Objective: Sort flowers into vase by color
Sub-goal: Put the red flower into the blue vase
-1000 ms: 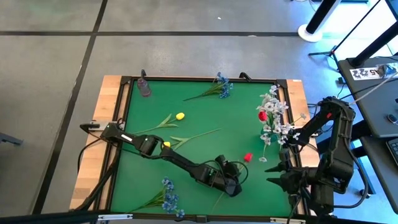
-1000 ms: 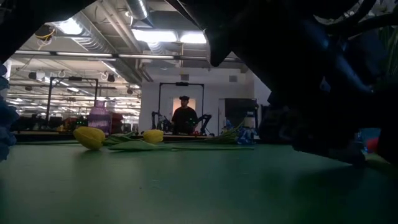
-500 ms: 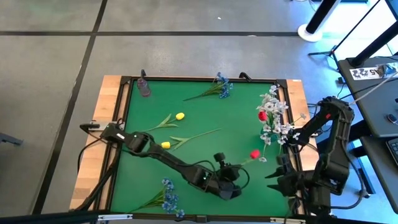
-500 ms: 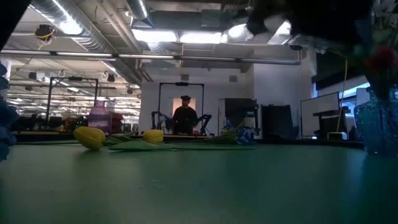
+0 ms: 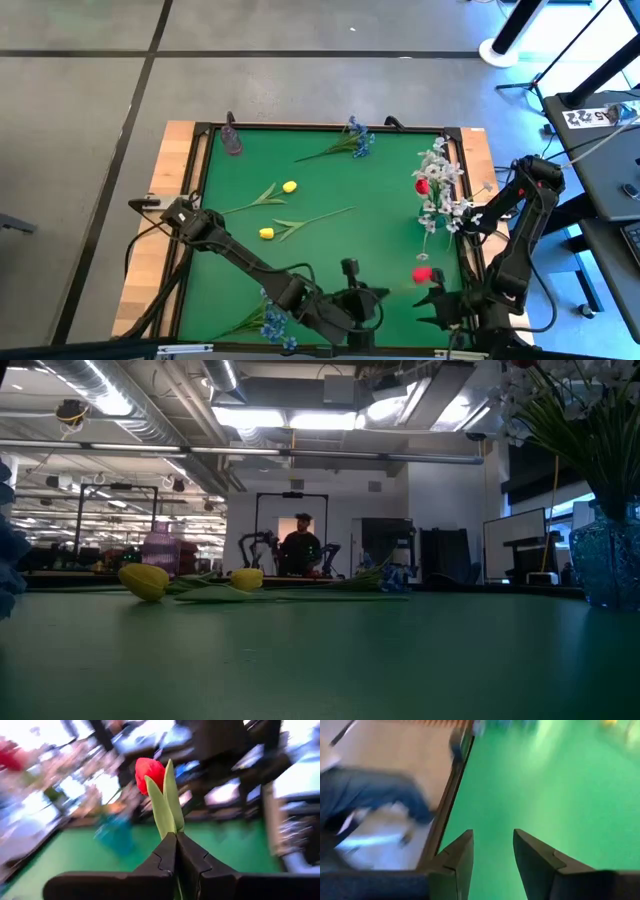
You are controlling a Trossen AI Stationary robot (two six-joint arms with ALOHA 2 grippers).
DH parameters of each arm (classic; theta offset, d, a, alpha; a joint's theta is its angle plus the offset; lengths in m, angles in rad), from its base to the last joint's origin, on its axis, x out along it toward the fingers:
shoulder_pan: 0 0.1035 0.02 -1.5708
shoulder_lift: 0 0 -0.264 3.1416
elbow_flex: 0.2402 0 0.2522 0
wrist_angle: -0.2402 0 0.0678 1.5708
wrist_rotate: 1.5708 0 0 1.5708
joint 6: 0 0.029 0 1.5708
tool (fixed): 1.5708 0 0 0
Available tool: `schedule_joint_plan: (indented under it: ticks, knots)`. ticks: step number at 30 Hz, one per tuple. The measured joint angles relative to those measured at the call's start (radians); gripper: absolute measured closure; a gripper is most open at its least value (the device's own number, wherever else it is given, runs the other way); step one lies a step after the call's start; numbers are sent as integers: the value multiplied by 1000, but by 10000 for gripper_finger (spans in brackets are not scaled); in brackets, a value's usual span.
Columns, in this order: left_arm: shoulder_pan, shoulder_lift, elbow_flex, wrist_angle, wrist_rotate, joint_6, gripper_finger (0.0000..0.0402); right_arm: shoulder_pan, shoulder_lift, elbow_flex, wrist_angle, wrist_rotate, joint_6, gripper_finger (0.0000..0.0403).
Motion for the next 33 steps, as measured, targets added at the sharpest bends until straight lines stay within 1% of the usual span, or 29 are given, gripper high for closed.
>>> schedule_joint_plan:
  ticks: [2,3,5,8,12,14,16,19,22,24,26,30,33]
  knots:
    - [3,-3,-20,111,104,34,399,0,-1,-2,47,118,-94,265]
    - [4,-5,-43,178,133,41,399,0,-5,-1,65,165,-129,265]
    - [5,-6,-101,318,140,78,400,1,-18,-1,80,228,-177,265]
    - [9,-2,-193,556,131,174,400,1,-47,-1,130,298,-254,265]
    - [25,-2,-315,925,177,265,400,1,-93,-1,283,337,-426,265]
    - [33,-2,-365,1061,201,313,400,1,-119,-1,356,317,-511,265]
    - [43,-2,-405,1165,250,336,400,1,-144,-1,410,300,-573,265]
    - [60,-2,-427,1247,358,327,400,1,-186,-1,446,331,-608,265]
    - [85,-2,-428,1260,475,292,400,-4,-206,0,458,377,-614,265]
    - [104,-2,-428,1264,537,269,400,-27,-204,0,486,390,-643,265]
    - [120,-2,-428,1272,559,248,400,-48,-204,0,534,379,-685,265]
    - [140,-2,-428,1274,587,243,400,-55,-201,0,659,313,-802,265]
    - [147,-2,-428,1274,621,243,400,-54,-195,0,723,327,-863,265]
